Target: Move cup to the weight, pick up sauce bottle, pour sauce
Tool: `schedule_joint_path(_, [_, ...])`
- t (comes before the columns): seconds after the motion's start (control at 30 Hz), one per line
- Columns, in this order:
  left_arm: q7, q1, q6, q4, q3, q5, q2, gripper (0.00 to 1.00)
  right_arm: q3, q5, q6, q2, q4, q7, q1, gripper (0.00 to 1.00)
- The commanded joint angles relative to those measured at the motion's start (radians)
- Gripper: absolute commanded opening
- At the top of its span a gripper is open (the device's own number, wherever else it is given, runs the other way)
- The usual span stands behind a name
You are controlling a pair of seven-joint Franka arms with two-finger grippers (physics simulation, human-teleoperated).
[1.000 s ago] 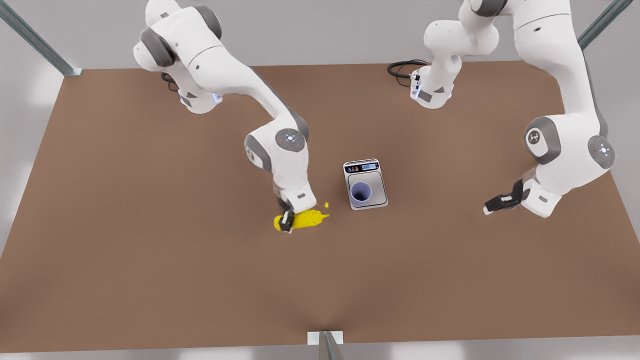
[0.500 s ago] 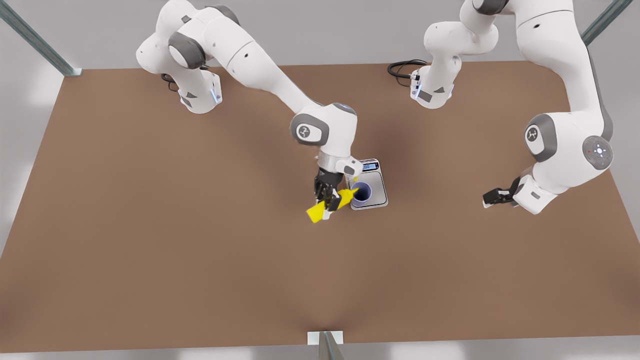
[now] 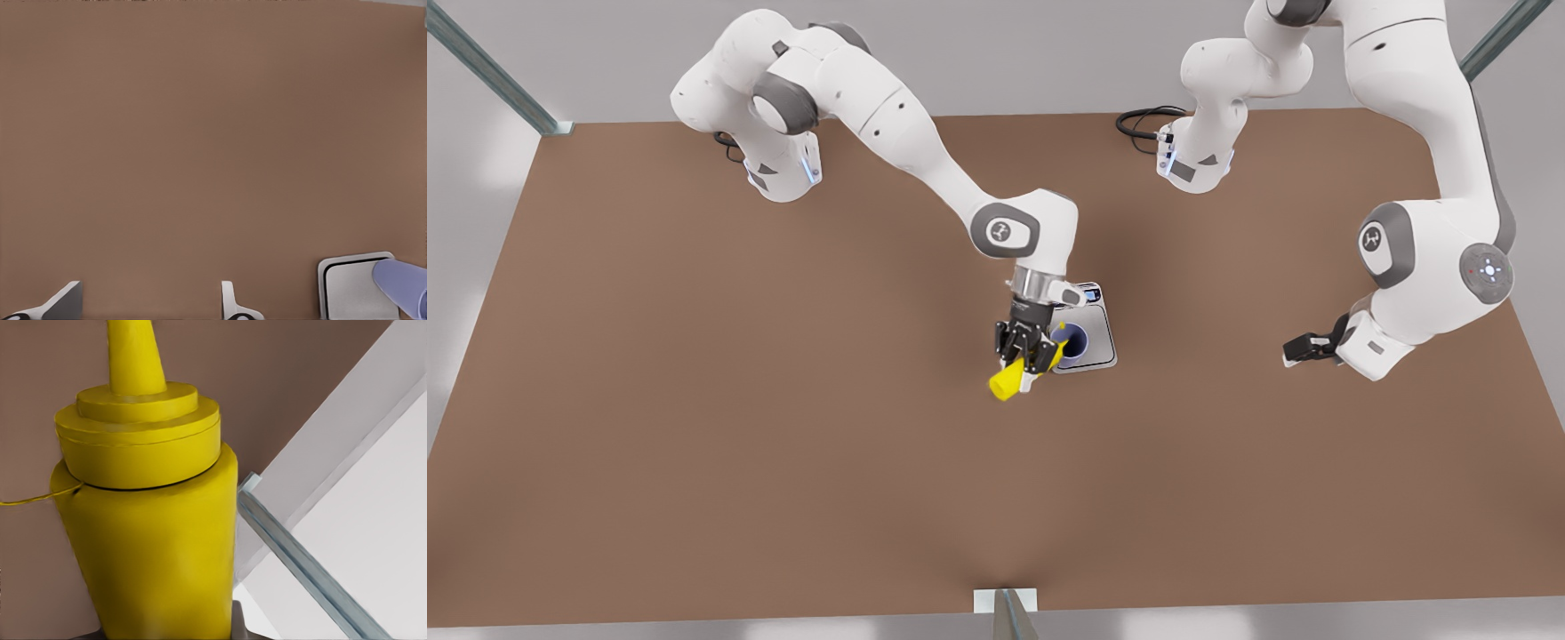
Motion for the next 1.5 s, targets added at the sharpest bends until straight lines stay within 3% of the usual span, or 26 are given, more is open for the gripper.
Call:
schedule_joint_path(0.0, [0.0, 0.001, -0.002, 0.001, 0.001, 0.0, 0.0, 1.0, 0.001, -0.009, 0.0, 0.002, 0.001, 0.001, 0.0, 0.6])
schedule_joint_path(0.73, [-0.035, -0.056, -0.038, 0.038, -0.013, 0.058, -0.005, 1.0, 0.005, -0.032, -0.057, 0.017, 0.013, 0.085, 0.007, 0.6])
schedule_joint_path(0.93, [-0.037, -0.043, -0.155, 0.102, -0.007, 0.066, -0.034, 1.0, -0.001, 0.584, -0.077, -0.094, 0.042, -0.036, -0.153, 0.6])
schedule_joint_path(1.0, [-0.037, -0.04, -0.164, 0.102, -0.019, 0.066, -0.054, 1.0, 0.004, 0.621, -0.074, -0.113, 0.039, -0.125, -0.216, 0.6])
schedule_joint_path(1.07, [-0.037, -0.013, -0.161, 0.102, -0.059, 0.072, -0.049, 1.0, -0.001, 0.839, -0.055, -0.121, 0.04, -0.312, -0.281, 0.6])
schedule_joint_path(1.17, [-0.038, -0.013, -0.156, 0.102, -0.058, 0.072, -0.048, 1.0, 0.004, 0.957, 0.023, -0.122, 0.022, -0.453, -0.356, 0.6])
schedule_joint_path(1.47, [-0.077, -0.039, -0.16, 0.11, -0.064, 0.11, -0.034, 1.0, 0.004, 1.831, 0.064, -0.113, -0.167, -1.226, -0.648, 0.6])
